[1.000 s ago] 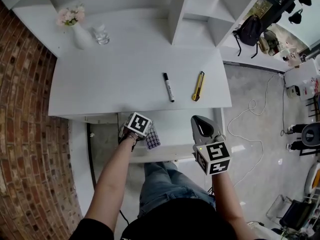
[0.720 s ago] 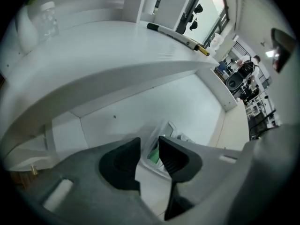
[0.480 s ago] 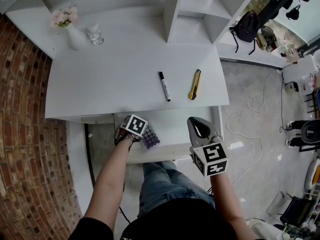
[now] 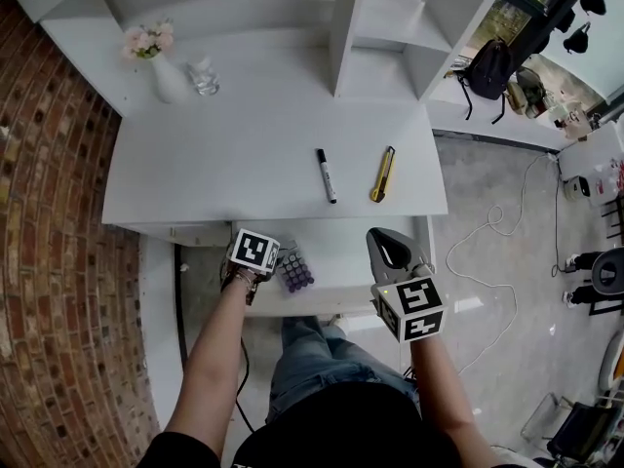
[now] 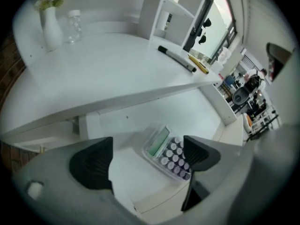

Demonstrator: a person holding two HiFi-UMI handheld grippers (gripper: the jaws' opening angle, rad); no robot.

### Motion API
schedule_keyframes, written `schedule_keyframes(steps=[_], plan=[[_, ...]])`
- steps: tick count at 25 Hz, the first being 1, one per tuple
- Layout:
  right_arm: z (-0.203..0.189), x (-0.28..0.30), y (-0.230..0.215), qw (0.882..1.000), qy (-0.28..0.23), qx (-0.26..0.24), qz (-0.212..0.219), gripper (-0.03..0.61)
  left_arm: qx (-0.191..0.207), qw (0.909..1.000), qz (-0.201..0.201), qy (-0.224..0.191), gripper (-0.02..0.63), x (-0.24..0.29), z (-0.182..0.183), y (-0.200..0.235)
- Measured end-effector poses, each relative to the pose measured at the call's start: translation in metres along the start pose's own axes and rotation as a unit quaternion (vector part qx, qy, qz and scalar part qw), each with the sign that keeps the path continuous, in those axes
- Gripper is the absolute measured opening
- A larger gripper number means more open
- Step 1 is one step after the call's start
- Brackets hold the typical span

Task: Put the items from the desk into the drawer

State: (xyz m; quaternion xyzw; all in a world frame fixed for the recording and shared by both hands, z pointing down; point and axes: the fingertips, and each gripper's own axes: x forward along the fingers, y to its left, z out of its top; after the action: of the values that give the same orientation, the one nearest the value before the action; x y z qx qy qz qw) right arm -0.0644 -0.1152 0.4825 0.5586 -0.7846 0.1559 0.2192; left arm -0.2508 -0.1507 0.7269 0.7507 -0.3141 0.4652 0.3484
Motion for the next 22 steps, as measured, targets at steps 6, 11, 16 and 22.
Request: schedule_keyframes(steps=[6, 11, 16, 22], plan=[[0.019, -0.014, -0.007, 0.999, -0.031, -0.006, 0.005, 0.009, -0.028, 0.9953, 0.036, -0.085, 0.525, -0.052, 0.022, 0.009], [0.035, -0.033, -0.014, 0.998, -0.061, -0.007, 0.009, 0.009, -0.039, 0.9872, 0.061, -0.143, 0.525, -0.095, 0.037, 0.000], [0.053, -0.056, -0.024, 0.995, -0.096, -0.009, 0.013, 0.009, -0.064, 0.9699, 0.078, -0.222, 0.525, -0.146, 0.052, -0.019], [0.076, -0.094, -0.034, 0.991, -0.134, -0.023, 0.013, 0.009, -0.081, 0.9293, 0.096, -0.347, 0.525, -0.228, 0.073, -0.047]])
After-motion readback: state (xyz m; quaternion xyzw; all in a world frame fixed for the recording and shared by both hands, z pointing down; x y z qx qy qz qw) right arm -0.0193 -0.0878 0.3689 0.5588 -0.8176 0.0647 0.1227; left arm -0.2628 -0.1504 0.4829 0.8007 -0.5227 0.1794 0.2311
